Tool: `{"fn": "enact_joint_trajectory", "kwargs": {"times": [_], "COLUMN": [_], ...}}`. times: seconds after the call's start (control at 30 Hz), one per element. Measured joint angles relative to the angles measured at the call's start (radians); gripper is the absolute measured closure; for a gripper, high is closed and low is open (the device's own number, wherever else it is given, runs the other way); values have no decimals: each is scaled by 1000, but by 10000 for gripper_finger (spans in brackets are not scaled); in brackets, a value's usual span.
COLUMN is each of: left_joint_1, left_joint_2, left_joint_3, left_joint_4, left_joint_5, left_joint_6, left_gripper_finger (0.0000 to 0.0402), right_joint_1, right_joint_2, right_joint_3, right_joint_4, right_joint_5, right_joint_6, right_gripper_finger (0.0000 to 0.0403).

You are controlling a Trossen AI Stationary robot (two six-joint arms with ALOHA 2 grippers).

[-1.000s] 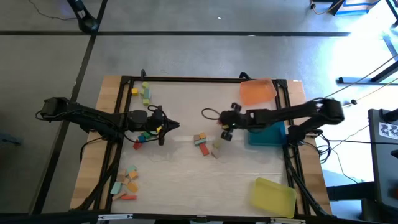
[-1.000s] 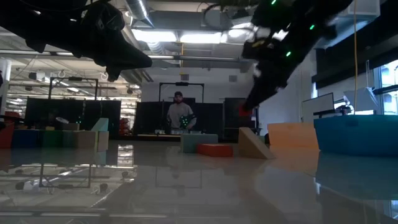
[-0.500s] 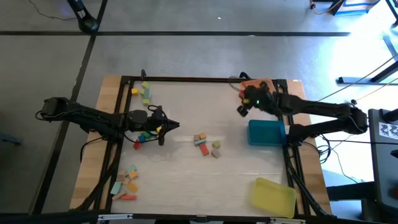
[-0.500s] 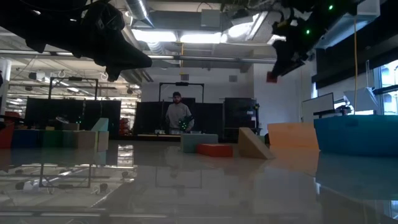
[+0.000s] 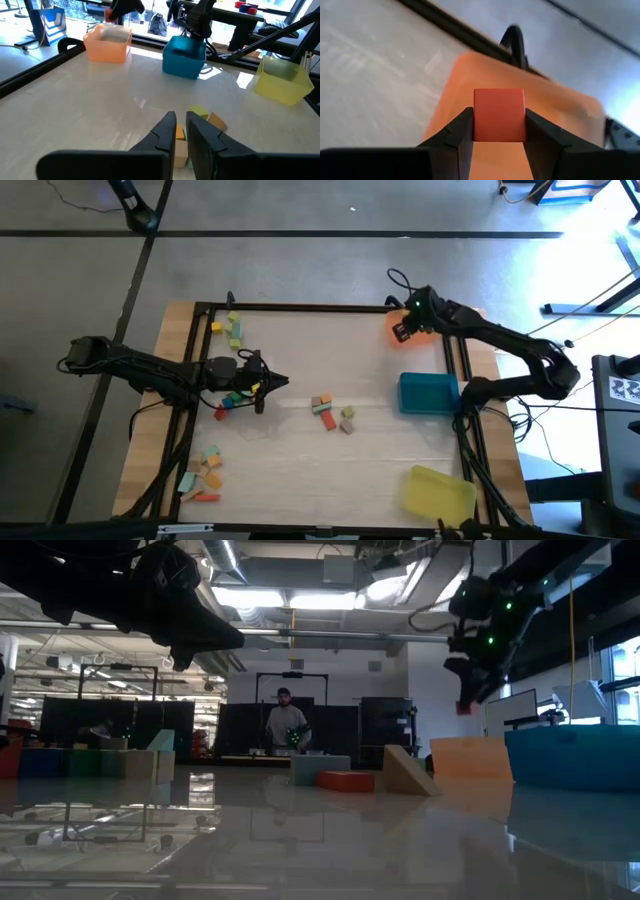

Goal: Sort blocks by size
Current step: Put the orange cube block into the orange bin, then put the green cube block into the orange bin

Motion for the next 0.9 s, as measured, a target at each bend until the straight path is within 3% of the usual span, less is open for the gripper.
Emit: {"fn": "enact_joint_trajectory", "kwargs": {"times": [0.23, 0.6, 0.77, 0.9], "left_joint_1": [0, 0, 0, 0], "left_joint_2": [0, 0, 0, 0], "left_joint_3": [0, 0, 0, 0], "left_joint_4": [0, 0, 0, 0], "left_joint_5": [0, 0, 0, 0], "left_joint_6": [0, 0, 0, -5], "left_gripper_finger": [370, 370, 370, 370], "right_joint_1": [-42, -37, 43, 185], "right_joint_2": [87, 98, 58, 32], "right_joint_3": [0, 0, 0, 0], "right_joint_4": [8, 16, 16, 32], "right_joint_5": [-22, -79, -237, -272], "right_joint_6": [-3, -27, -26, -35], "right_gripper_finger": [252, 154, 130, 126]}}
